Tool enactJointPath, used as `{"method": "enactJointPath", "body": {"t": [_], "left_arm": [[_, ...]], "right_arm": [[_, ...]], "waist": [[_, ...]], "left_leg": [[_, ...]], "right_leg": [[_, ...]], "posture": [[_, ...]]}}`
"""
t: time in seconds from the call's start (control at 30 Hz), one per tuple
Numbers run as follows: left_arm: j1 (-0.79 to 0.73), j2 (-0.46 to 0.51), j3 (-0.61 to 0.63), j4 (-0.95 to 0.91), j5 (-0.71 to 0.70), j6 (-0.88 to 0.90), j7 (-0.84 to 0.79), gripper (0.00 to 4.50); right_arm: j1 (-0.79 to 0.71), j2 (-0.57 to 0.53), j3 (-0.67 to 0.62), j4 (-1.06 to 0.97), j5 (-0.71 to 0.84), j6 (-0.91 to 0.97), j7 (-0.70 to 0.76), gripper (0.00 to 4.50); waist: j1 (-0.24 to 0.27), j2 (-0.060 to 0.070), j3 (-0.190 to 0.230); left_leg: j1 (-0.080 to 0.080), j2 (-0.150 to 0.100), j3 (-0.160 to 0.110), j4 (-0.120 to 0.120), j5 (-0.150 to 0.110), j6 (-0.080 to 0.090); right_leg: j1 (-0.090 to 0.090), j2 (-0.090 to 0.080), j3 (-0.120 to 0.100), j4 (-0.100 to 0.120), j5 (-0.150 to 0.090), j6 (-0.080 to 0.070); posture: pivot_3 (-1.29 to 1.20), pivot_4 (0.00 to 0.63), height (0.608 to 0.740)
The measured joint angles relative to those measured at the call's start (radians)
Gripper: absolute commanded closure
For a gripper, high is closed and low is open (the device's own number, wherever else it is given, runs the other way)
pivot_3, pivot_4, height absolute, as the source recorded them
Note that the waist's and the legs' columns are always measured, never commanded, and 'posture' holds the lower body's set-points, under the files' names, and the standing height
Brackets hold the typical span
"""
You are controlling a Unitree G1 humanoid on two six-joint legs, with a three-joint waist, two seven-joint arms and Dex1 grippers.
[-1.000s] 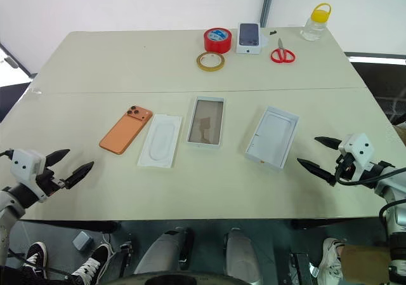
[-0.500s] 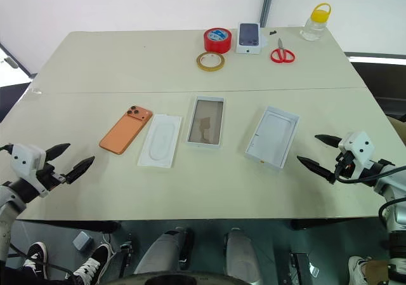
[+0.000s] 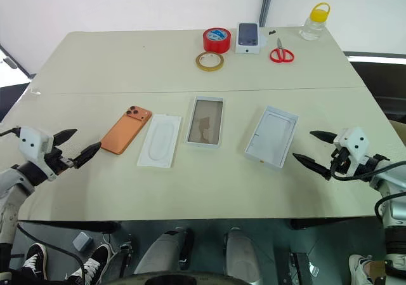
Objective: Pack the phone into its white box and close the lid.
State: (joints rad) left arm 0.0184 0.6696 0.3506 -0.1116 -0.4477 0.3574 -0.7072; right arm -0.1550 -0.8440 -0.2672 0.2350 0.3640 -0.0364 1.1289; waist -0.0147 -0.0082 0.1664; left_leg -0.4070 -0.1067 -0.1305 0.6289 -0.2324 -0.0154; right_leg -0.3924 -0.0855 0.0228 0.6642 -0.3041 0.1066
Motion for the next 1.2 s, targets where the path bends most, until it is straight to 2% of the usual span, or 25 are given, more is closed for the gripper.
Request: {"method": "enactJointPath", "body": {"t": [0.17,0.23,0.37,0.5,0.63,0.87,0.97,1.07,1.2], "left_arm": [[-0.098,-0.067,-0.114,-0.114,-0.061,0.25,0.094,0.0],[-0.139,-0.121,-0.135,-0.146,-0.122,0.364,0.14,0.0],[-0.186,-0.168,-0.14,-0.163,-0.163,0.496,0.22,0.0],[-0.251,-0.286,-0.136,-0.152,-0.254,0.65,0.304,0.0],[-0.277,-0.309,-0.118,-0.137,-0.302,0.727,0.347,0.0],[-0.284,-0.333,-0.089,-0.129,-0.328,0.749,0.382,0.0],[-0.284,-0.37,-0.039,-0.112,-0.369,0.773,0.406,0.0],[-0.285,-0.398,-0.001,-0.097,-0.4,0.793,0.431,0.8],[-0.278,-0.403,-0.002,-0.089,-0.401,0.812,0.455,2.74]], "right_arm": [[-0.132,-0.001,0.137,-0.13,-0.049,0.079,-0.011,0.04],[-0.168,0.004,0.197,-0.157,-0.069,0.108,-0.007,0.04],[-0.218,0.016,0.241,-0.177,-0.085,0.132,-0.005,0.04],[-0.283,0.071,0.297,-0.212,-0.09,0.133,-0.008,0.04],[-0.292,0.081,0.304,-0.212,-0.116,0.122,-0.021,0.04],[-0.292,0.082,0.304,-0.212,-0.118,0.123,-0.025,0.04],[-0.293,0.086,0.304,-0.216,-0.118,0.124,-0.033,0.04],[-0.293,0.095,0.303,-0.231,-0.118,0.129,-0.042,0.0],[-0.293,0.096,0.303,-0.234,-0.116,0.139,-0.045,0.0]], "waist": [[0.004,-0.001,0.0],[0.005,-0.001,0.0],[0.004,-0.002,0.001],[0.001,-0.002,0.001],[0.005,-0.002,0.001],[0.004,-0.002,0.001],[0.004,-0.002,0.001],[0.004,-0.002,0.0],[0.005,-0.002,0.0]], "left_leg": [[-0.001,0.0,-0.001,0.0,0.0,0.0],[-0.001,0.0,-0.001,0.0,0.0,0.0],[-0.001,0.0,-0.001,0.001,0.0,-0.001],[-0.001,0.0,-0.001,0.001,0.0,-0.001],[-0.001,0.0,-0.001,0.001,0.002,-0.003],[-0.001,0.0,-0.001,0.001,0.001,-0.003],[-0.001,0.0,-0.001,0.002,0.001,-0.003],[-0.001,0.0,-0.001,0.002,0.001,-0.003],[-0.001,0.0,-0.001,0.002,0.002,-0.003]], "right_leg": [[-0.001,0.0,-0.001,0.0,0.0,0.0],[-0.001,0.0,-0.001,0.0,0.0,0.0],[-0.001,0.0,-0.001,0.0,0.0,0.0],[-0.001,0.001,-0.001,0.001,0.0,0.001],[-0.001,0.002,-0.001,0.001,0.0,0.001],[-0.001,0.002,-0.001,0.001,0.0,0.0],[-0.001,0.002,-0.001,0.001,0.0,0.0],[-0.001,0.002,-0.001,0.001,0.0,0.001],[-0.001,0.002,-0.001,0.001,0.0,0.0]], "posture": [[0.0,0.15,0.74],[0.0,0.15,0.74],[0.0,0.15,0.74],[0.0,0.15,0.74],[0.0,0.15,0.74],[0.0,0.15,0.74],[0.0,0.15,0.74],[0.0,0.15,0.74],[0.0,0.15,0.74]]}}
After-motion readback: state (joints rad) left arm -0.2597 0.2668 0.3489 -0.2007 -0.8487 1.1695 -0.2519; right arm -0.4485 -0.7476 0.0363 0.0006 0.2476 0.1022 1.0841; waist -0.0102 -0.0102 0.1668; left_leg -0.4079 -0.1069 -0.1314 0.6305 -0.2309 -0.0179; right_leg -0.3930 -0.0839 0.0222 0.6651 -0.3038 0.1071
